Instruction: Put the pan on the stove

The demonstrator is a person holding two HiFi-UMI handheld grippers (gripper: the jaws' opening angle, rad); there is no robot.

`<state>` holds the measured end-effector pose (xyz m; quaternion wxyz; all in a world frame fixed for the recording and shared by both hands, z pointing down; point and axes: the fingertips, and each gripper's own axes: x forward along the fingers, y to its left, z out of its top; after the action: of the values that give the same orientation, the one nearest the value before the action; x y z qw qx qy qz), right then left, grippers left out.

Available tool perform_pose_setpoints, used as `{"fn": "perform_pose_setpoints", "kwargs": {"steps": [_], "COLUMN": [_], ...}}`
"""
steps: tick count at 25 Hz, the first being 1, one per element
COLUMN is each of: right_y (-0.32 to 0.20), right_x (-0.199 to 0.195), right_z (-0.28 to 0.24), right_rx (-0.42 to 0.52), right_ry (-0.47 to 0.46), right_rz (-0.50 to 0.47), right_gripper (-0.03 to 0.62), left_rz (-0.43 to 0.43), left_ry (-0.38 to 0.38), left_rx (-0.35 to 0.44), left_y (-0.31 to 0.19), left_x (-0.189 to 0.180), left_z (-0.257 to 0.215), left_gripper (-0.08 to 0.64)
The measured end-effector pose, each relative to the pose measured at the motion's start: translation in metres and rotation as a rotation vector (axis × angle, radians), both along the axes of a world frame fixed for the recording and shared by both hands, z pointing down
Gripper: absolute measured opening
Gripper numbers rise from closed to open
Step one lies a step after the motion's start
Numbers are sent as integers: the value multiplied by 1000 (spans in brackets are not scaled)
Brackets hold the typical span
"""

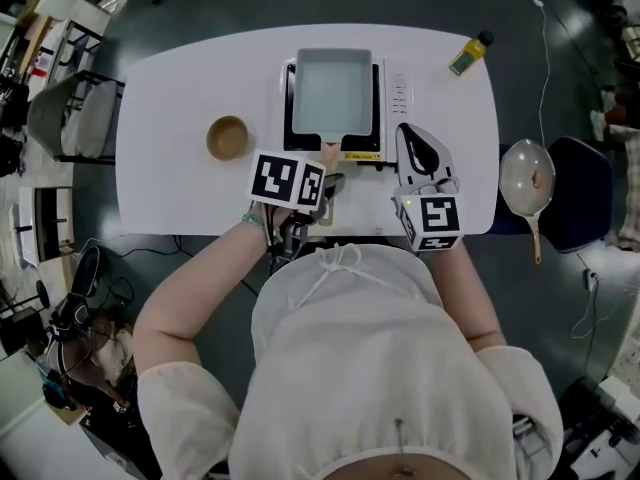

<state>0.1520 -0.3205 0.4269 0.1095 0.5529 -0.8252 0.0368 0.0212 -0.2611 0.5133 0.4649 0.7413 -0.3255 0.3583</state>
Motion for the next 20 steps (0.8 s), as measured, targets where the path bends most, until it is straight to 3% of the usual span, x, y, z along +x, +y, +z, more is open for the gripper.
{"fn": "perform_pose_setpoints", "kwargs": {"steps": [5,9,12,15,20], "right_y": [15,28,38,48,60], "right_x": [-23,-39,-51,-60,-77], "right_z": [-25,-37,-41,-46,-57], "right_rx": [61,84,96,114,148], "right_ry": [26,28,29,34,30], "right_rz": [27,54,61,67,64], "right_gripper": [6,6,6,6,6], "left_rz": [2,22,21,23,15], "left_ry": [58,70,52,52,113], "left_rx": [105,204,325,442,649], "left_y": [2,5,1,0,-4], "left_x": [-23,-40,-55,-67,-89], "left_z": [-31,-50,-66,-81,-108], "left_gripper": [295,144,44,26,26]}}
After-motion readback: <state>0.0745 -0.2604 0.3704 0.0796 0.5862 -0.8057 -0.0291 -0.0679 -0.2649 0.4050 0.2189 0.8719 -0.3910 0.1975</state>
